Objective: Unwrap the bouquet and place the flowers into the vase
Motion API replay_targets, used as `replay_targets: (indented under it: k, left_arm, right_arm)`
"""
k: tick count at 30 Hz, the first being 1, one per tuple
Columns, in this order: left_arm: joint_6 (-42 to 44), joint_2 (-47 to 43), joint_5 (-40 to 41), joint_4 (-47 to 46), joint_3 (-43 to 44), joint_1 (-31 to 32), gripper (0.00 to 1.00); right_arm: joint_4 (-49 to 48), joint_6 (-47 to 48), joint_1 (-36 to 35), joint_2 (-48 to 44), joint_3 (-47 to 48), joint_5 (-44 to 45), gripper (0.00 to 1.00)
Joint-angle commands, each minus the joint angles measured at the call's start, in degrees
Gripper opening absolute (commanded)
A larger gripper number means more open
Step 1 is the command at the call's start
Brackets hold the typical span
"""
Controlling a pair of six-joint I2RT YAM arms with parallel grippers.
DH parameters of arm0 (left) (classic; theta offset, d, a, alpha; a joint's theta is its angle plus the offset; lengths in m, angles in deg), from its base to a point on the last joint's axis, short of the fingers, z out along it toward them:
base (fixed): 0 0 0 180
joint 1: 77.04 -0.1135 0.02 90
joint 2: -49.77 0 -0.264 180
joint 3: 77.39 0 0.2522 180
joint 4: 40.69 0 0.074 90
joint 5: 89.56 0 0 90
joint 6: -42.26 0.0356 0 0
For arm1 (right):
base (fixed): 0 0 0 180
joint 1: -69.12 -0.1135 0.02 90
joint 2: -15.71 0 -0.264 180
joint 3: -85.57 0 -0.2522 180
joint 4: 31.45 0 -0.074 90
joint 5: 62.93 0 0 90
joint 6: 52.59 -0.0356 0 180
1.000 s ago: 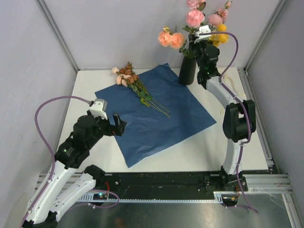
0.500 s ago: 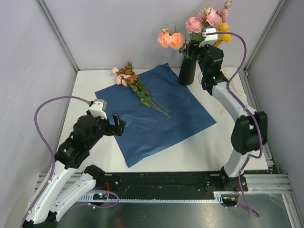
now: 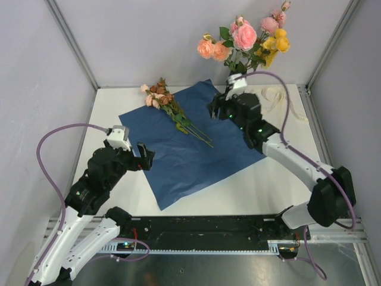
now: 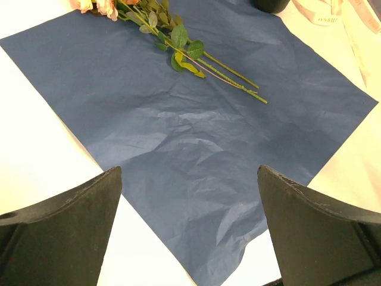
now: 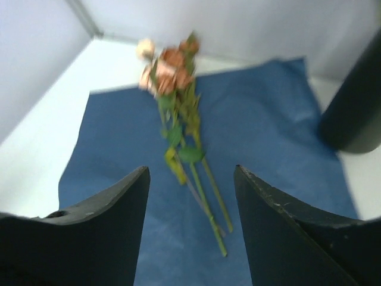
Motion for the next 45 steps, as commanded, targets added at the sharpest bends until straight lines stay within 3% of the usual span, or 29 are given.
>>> replay_targets:
  k: [1, 6, 10, 24, 45]
  left_arm:
    - [0.4, -0.5, 1.7, -1.0, -0.5, 0.2, 1.0]
    - [0.5, -0.4, 1.8, -1.0, -0.6, 0.2, 1.0]
    - [0.5, -0.8, 2.0, -1.0, -0.7, 0.2, 1.0]
    - [0.5, -0.1, 2.3, -0.9, -0.7, 0.2, 1.0]
    - [0.5, -0.1, 2.6, -0.9, -0.7, 0.2, 1.0]
  right_arm:
    - [0.5, -0.6, -3.8, 6.2, -2.7, -3.5, 0.6]
    - [-5.0, -0.5, -5.5, 14.9, -2.1, -6.5, 0.44]
    - [-3.3, -0.8, -5.7, 22.6, 2.4, -7.4, 0.4]
    - [12.1, -0.5, -5.8, 43.1, 25.4, -11.5, 0.38]
    - [26.7, -3.7, -6.1, 55.0, 41.2, -10.8, 0.4]
